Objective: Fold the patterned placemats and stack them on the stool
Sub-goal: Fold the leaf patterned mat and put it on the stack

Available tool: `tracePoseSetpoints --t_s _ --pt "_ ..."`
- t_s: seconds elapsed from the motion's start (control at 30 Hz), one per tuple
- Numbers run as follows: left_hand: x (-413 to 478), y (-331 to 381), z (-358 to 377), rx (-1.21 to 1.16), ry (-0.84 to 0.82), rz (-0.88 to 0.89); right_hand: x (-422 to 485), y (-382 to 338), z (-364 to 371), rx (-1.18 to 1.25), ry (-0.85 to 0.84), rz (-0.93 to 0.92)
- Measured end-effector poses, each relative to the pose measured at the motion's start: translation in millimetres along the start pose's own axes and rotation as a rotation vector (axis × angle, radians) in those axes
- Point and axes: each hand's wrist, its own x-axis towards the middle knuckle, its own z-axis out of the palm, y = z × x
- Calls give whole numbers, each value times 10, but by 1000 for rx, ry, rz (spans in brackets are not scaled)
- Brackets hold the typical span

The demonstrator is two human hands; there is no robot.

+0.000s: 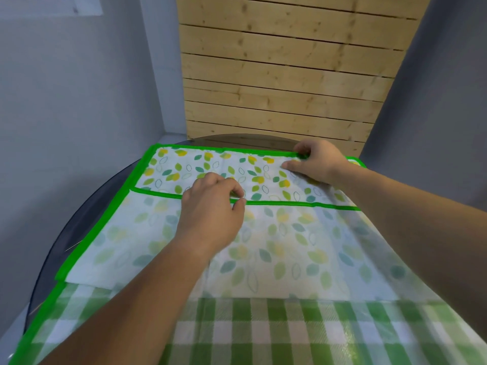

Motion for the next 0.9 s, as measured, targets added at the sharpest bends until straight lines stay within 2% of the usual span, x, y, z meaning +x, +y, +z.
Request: tracePoseSetpoints --t_s 0.2,0.57,0.8,0.9 --pt "-9 0 7 -10 8 -8 121 -42 -42 17 -68 64" --pt "-10 7 -7 14 -3 -12 103 -74 -110 230 -130 13" --pt "-8 14 -19 11 -5 -15 70 -157 -196 301 -31 -66" --pt "-28 27 -8 61 -18 14 12 -215 -273 252 -9 -118"
